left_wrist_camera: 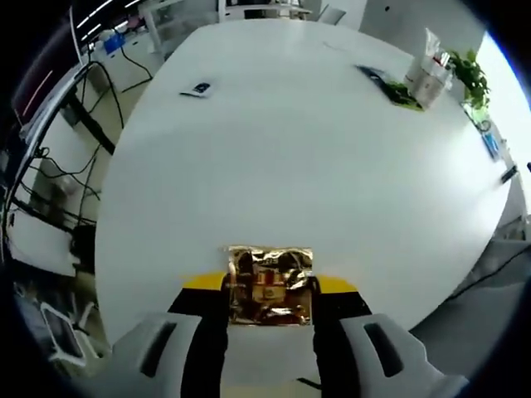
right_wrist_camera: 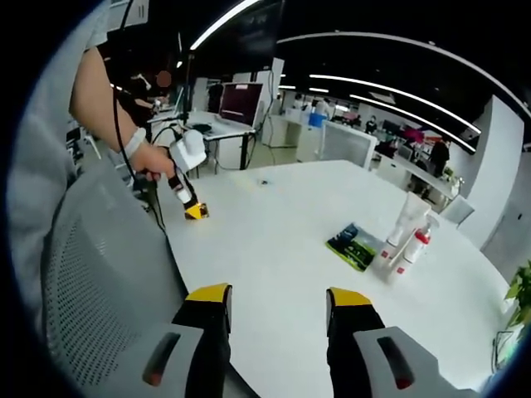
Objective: Arrange the skincare products in the storage area until every visible bottle or jar stands upright without overlapping.
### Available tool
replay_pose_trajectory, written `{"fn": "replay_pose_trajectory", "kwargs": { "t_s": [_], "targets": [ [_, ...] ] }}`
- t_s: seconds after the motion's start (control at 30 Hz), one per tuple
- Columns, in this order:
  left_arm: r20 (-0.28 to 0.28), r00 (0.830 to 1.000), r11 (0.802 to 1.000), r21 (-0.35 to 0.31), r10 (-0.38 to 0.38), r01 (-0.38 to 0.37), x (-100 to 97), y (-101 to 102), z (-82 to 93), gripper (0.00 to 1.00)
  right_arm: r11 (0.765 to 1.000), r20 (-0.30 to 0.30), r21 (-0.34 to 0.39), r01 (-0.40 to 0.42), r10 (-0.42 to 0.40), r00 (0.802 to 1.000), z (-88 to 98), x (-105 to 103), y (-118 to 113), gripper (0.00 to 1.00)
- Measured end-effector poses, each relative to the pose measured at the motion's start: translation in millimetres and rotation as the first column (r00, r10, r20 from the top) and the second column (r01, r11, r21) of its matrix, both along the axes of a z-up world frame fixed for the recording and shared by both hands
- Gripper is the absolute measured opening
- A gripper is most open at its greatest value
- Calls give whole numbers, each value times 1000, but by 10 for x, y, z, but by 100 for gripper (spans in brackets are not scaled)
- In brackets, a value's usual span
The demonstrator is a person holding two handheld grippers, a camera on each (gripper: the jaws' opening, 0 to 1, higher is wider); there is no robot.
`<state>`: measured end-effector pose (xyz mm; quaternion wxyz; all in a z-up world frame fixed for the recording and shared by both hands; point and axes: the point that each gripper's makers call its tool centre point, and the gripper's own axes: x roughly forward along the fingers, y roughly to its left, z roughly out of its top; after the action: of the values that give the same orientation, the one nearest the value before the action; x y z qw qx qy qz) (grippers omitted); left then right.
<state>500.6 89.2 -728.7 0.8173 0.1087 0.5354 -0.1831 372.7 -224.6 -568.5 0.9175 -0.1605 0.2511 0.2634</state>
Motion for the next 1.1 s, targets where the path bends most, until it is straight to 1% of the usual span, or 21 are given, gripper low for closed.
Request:
{"fn": "replay_pose_trajectory", "kwargs": {
  "t_s": [0.07,0.13,0.2,0.27,0.5,0.63,0.67,0.8,0.87,0.9,0.93,0.97,1.03,1.07,1.1],
  "targets": [
    [-7,1000,1000,3,-6,6,-6,6,3,39,1000,2,-2,-5,5,1000,2,0,7,41],
    [-17,1000,1000,-2,11,-11,-11,3,4,38,1000,3,0,-6,6,1000,7,0,10,41],
    [-30,999,999,-28,23,-23,-24,-41,10,38,1000,4,-1,-6,6,1000,10,1,8,41],
    [-29,999,998,-51,26,-27,-39,-92,48,38,1000,6,-1,-5,5,1000,11,0,7,41],
    [7,999,993,-115,43,-41,-7,-256,210,38,1000,16,1,-11,11,1000,31,-2,19,41],
    [43,998,986,-160,48,-41,23,-379,363,38,1000,22,-1,-17,17,1000,42,-4,27,41],
    [58,997,982,-185,55,-44,34,-438,430,38,1000,23,0,-18,18,1000,43,-4,29,41],
    [101,993,967,-252,57,-30,32,-623,606,38,1000,26,-5,-25,25,999,48,-7,40,40],
    [123,991,957,-290,55,-17,1,-748,708,38,1000,28,-6,-31,31,999,52,-13,51,40],
    [143,988,947,-320,49,0,-12,-837,771,38,999,28,-6,-35,35,999,52,-17,58,41],
    [153,987,943,-332,53,1,-24,-875,804,38,999,25,3,-43,43,999,56,-29,82,42],
    [143,988,938,-346,59,-5,-56,-911,824,38,999,28,14,-49,49,998,68,-36,107,43],
    [150,985,917,-398,80,-14,-84,-1019,910,38,998,38,11,-64,63,997,85,-54,141,43],
    [155,984,904,-428,86,-11,-101,-1090,976,38,998,37,12,-67,66,997,85,-58,149,43],
    [156,984,896,-444,89,-11,-123,-1129,1017,38,997,39,14,-70,70,997,88,-61,157,43]
  ]
}}
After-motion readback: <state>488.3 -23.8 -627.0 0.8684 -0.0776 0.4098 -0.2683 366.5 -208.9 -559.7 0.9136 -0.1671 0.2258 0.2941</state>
